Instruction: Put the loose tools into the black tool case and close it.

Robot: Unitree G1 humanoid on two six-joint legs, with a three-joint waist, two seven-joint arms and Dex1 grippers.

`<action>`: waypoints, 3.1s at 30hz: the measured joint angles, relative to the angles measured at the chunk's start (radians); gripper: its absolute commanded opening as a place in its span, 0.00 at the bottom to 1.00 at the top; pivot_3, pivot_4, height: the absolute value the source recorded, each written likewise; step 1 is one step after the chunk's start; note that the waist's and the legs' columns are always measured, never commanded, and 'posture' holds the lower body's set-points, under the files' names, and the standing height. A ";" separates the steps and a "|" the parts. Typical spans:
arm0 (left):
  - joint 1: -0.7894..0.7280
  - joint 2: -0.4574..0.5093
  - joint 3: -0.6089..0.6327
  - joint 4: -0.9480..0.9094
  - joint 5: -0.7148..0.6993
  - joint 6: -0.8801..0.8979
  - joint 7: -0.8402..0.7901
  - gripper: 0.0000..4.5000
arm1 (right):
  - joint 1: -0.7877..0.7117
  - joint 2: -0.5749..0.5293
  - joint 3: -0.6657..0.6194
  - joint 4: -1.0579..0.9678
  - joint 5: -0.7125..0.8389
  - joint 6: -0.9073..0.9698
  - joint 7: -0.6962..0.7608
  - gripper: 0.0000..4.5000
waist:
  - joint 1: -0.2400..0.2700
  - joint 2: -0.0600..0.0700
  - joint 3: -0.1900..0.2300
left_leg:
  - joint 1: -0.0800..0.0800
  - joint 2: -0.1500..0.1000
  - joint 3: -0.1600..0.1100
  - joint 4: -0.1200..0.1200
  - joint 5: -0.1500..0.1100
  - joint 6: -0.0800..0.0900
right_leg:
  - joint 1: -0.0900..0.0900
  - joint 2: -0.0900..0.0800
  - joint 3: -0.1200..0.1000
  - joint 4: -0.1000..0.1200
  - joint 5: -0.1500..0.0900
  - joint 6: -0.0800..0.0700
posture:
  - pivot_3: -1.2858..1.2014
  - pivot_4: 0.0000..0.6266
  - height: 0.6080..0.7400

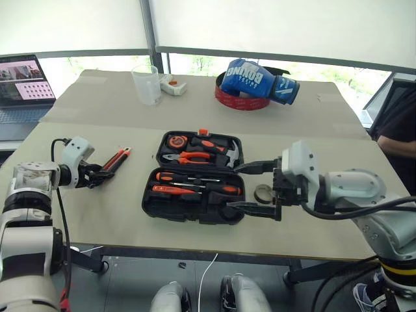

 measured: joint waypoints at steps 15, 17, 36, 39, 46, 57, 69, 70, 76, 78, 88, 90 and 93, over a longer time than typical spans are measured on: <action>0.108 0.115 -0.199 -0.881 -0.271 0.142 -0.464 0.39 | 0.198 -0.080 -0.044 0.007 -0.069 -0.076 0.087 1.00 | 0.013 -0.002 0.001 | 0.001 0.000 -0.001 0.001 0.000 0.000 | 0.001 0.000 0.003 0.000 -0.001 0.001 | 0.52 0.24 0.80; 0.106 0.070 -0.267 -0.903 -0.271 0.111 -0.467 0.39 | 0.199 -0.079 -0.045 0.004 -0.070 -0.077 0.082 1.00 | 0.013 -0.002 0.001 | 0.001 0.000 -0.001 0.001 0.000 0.000 | 0.001 0.001 0.004 0.000 -0.001 0.001 | 0.52 0.24 0.80; 0.006 -0.023 -0.586 -0.758 -0.248 -0.072 -0.467 0.39 | 0.241 -0.033 -0.101 -0.050 -0.032 -0.040 -0.045 1.00 | 0.024 -0.002 0.001 | 0.000 -0.001 -0.002 0.002 0.000 0.001 | 0.001 0.002 0.003 0.000 -0.001 0.001 | 0.52 0.24 0.80; -0.006 -0.026 -0.594 -0.745 -0.230 -0.090 -0.467 0.50 | 0.241 -0.033 -0.107 -0.050 -0.024 -0.035 -0.052 1.00 | 0.023 -0.002 0.001 | 0.000 -0.001 -0.002 0.002 0.000 0.001 | 0.001 0.003 0.003 0.000 -0.001 0.001 | 0.52 0.24 0.80; -0.011 -0.030 -0.594 -0.772 -0.275 -0.010 -0.465 1.00 | 0.241 -0.033 -0.116 -0.053 -0.019 -0.028 -0.061 1.00 | 0.024 -0.002 0.001 | 0.000 -0.001 -0.002 0.002 0.000 0.001 | 0.001 0.003 0.003 0.000 -0.001 0.001 | 0.52 0.24 0.80; -0.022 -0.016 -0.524 -0.801 -0.318 0.039 -0.466 0.48 | 0.238 -0.033 -0.116 -0.054 -0.020 -0.028 -0.046 1.00 | 0.023 -0.002 0.001 | 0.000 -0.001 -0.002 0.002 0.000 0.001 | 0.001 0.003 0.003 0.000 -0.001 0.001 | 0.52 0.24 0.80; 0.012 -0.035 -0.545 -0.789 -0.257 -0.053 -0.466 0.01 | 0.229 -0.033 -0.115 -0.054 -0.021 -0.028 -0.045 1.00 | 0.024 -0.002 0.001 | 0.000 -0.001 -0.002 0.002 0.000 0.001 | 0.001 0.003 0.003 0.000 -0.001 0.001 | 0.52 0.24 0.80; 0.024 -0.048 -0.544 -0.787 -0.239 -0.063 -0.466 0.01 | 0.229 -0.033 -0.115 -0.055 -0.021 -0.028 -0.046 1.00 | 0.024 -0.002 0.001 | 0.000 -0.001 -0.002 0.002 0.000 0.001 | 0.001 0.003 0.003 0.000 -0.001 0.001 | 0.52 0.24 0.80; 0.070 -0.068 -0.543 -0.791 -0.150 -0.182 -0.458 0.01 | 0.240 -0.032 -0.115 -0.058 -0.021 -0.026 -0.055 1.00 | 0.025 -0.001 0.000 | 0.003 -0.001 -0.002 0.002 0.000 0.001 | 0.004 0.002 0.003 0.000 -0.001 0.001 | 0.52 0.24 0.80; 0.068 -0.086 -0.539 -0.769 -0.117 -0.241 -0.451 0.01 | 0.240 -0.032 -0.115 -0.058 -0.020 -0.024 -0.060 1.00 | 0.026 0.004 -0.003 | 0.009 -0.001 -0.003 0.002 0.000 0.002 | 0.009 0.001 0.003 -0.001 -0.001 0.001 | 0.52 0.24 0.80; 0.068 -0.072 -0.399 -0.791 -0.246 0.030 -0.463 0.25 | 0.297 -0.076 -0.181 -0.067 0.006 0.015 -0.064 1.00 | 0.024 0.007 -0.005 | 0.006 -0.001 -0.005 0.002 -0.004 0.007 | 0.011 0.001 0.004 -0.006 -0.001 0.005 | 0.52 0.24 0.80; 0.067 -0.037 -0.372 -0.824 -0.299 0.086 -0.464 0.41 | 0.319 -0.090 -0.201 -0.060 0.005 0.024 -0.063 1.00 | 0.022 0.007 -0.005 | 0.006 -0.001 -0.005 0.002 -0.004 0.007 | 0.011 0.001 0.004 -0.006 -0.001 0.006 | 0.52 0.24 0.80; 0.068 0.003 -0.324 -0.874 -0.368 0.175 -0.464 0.63 | 0.346 -0.117 -0.213 -0.040 -0.003 0.034 -0.058 1.00 | 0.024 0.007 -0.005 | 0.005 -0.001 -0.005 0.002 -0.004 0.007 | 0.011 0.002 0.004 -0.007 -0.002 0.007 | 0.52 0.24 0.80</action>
